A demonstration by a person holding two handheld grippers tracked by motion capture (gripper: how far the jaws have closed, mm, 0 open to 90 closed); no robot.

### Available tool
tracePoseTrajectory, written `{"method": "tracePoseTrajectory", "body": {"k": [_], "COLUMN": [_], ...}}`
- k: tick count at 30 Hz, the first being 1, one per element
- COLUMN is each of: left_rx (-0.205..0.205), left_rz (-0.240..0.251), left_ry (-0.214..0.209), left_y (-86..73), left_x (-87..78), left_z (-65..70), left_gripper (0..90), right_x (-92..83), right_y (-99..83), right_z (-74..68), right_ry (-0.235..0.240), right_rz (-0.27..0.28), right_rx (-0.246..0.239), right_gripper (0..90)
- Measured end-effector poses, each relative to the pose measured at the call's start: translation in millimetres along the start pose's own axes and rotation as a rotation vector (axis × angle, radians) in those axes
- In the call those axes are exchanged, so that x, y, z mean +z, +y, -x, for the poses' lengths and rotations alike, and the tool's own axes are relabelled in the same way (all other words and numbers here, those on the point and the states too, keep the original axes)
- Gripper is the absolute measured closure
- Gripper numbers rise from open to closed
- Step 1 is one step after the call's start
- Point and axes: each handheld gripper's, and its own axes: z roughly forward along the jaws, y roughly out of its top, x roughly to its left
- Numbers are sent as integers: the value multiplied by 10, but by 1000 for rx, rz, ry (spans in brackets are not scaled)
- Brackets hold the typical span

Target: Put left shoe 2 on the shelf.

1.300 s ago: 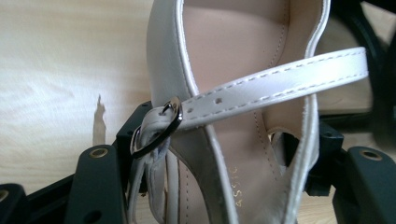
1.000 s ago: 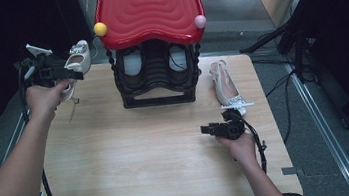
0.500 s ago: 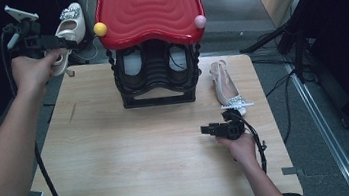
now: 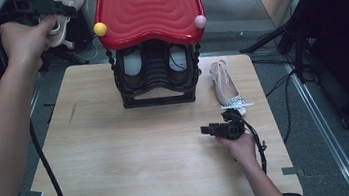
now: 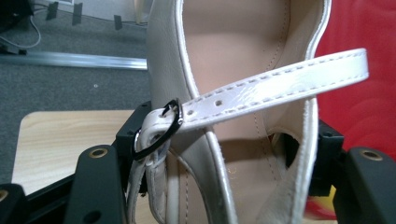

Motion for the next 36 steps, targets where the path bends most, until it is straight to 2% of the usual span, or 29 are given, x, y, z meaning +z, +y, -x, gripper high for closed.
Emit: {"method": "tracePoseTrajectory", "body": {"k": [5,10,13,15,21,24,31,36], "left_rx": [10,42,41,48,53,58,62,46], "left_rz": [2,-5,-10,-3,1,-9,-29,-45], "left_ry": [-19,-11,-32,-29,-57,-64,-67,-71], "left_y": [157,292,355,379,438,447,431,402], "left_x": [-51,-55,-38,-26,34,86,293,449], "left_z": [210,451,587,665,883,955,1079,1121], "left_gripper": [351,351,351,351,350,350,349,347], "right_x": [-12,-8,-19,-33,-64,-80,-105,-106], "right_y": [2,-2,0,4,16,23,30,22], "right_z": [0,-7,-13,-11,-16,-54,-83,-111], "right_ry": [-5,-12,-19,-25,-52,-95,-119,-119], "right_rz": [0,2,5,17,28,30,53,71], "right_rx": [-2,-19,-25,-25,-50,-88,-122,-164], "right_gripper": [521,522,524,525,525,525,529,538]}}
